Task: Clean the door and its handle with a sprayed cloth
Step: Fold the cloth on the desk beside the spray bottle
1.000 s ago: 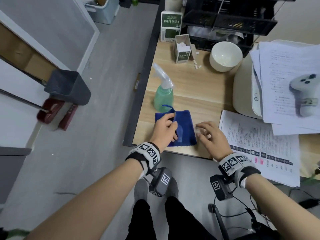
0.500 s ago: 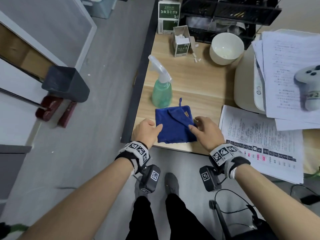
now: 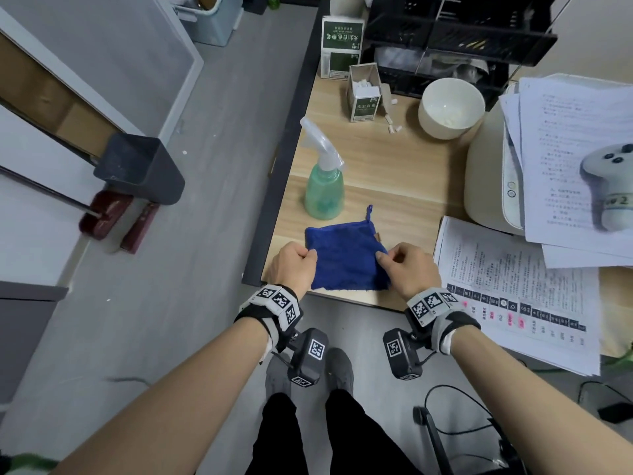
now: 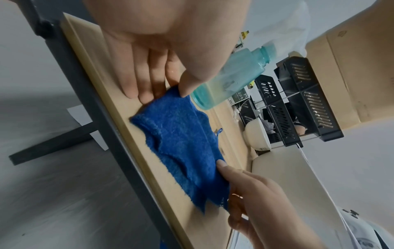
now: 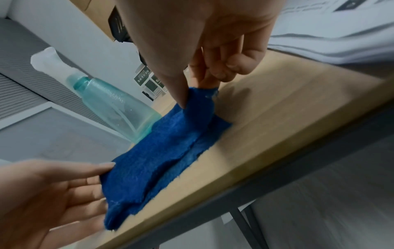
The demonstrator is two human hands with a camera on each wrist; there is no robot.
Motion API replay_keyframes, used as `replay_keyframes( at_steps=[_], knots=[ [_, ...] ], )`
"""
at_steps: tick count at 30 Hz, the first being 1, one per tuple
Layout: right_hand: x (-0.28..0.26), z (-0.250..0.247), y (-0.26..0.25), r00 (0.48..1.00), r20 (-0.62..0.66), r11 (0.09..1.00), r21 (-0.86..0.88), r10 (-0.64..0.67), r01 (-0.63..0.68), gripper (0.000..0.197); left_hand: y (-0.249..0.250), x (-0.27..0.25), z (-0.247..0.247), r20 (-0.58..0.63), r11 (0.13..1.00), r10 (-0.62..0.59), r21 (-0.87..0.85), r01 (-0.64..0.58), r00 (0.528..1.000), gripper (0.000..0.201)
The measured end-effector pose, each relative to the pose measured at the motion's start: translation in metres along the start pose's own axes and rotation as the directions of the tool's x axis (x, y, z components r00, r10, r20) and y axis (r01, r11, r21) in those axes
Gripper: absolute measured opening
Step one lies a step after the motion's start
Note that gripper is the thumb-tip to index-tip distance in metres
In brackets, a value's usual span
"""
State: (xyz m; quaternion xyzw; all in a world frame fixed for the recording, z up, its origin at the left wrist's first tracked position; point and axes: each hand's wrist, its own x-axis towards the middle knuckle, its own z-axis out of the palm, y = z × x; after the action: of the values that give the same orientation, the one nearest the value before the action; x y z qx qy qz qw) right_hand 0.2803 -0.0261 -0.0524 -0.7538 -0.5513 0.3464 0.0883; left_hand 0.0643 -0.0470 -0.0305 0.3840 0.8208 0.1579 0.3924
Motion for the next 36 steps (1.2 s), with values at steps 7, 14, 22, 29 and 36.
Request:
replay_keyframes(
  at_steps=[7, 14, 22, 29, 36],
  knots=[
    [-0.004, 0.004, 0.000, 1.000, 0.010, 0.999, 0.035, -0.027, 0.027, 0.031, -0.016, -0.006, -0.005, 0.006, 0.976, -0.005, -0.217, 0.007, 1.000, 0.011],
    [-0.007, -0.008, 0.008, 0.997, -0.004, 0.990, 0.115, -0.081, 0.081, 0.028, 0.011, -0.015, 0.011, 0.119, 0.927, 0.204, -0.344, -0.152, 0.972, 0.009],
    [-0.019, 0.003, 0.002, 0.852, -0.099, 0.833, 0.182, -0.514, 0.523, 0.015, 0.017, -0.006, -0.002, -0.058, 0.978, 0.115, -0.170, -0.123, 0.992, 0.024],
    [-0.010, 0.034, -0.008, 0.706, 0.259, 0.710, -0.097, -0.659, 0.698, 0.054, 0.054, 0.039, -0.033, -0.025, 0.946, 0.249, -0.210, -0.248, 0.968, 0.102],
    [-0.006, 0.022, 0.001, 0.813, 0.205, 0.781, -0.230, -0.544, 0.581, 0.054, 0.065, 0.060, -0.021, -0.004, 0.897, 0.367, -0.263, -0.355, 0.930, 0.069]
  ],
)
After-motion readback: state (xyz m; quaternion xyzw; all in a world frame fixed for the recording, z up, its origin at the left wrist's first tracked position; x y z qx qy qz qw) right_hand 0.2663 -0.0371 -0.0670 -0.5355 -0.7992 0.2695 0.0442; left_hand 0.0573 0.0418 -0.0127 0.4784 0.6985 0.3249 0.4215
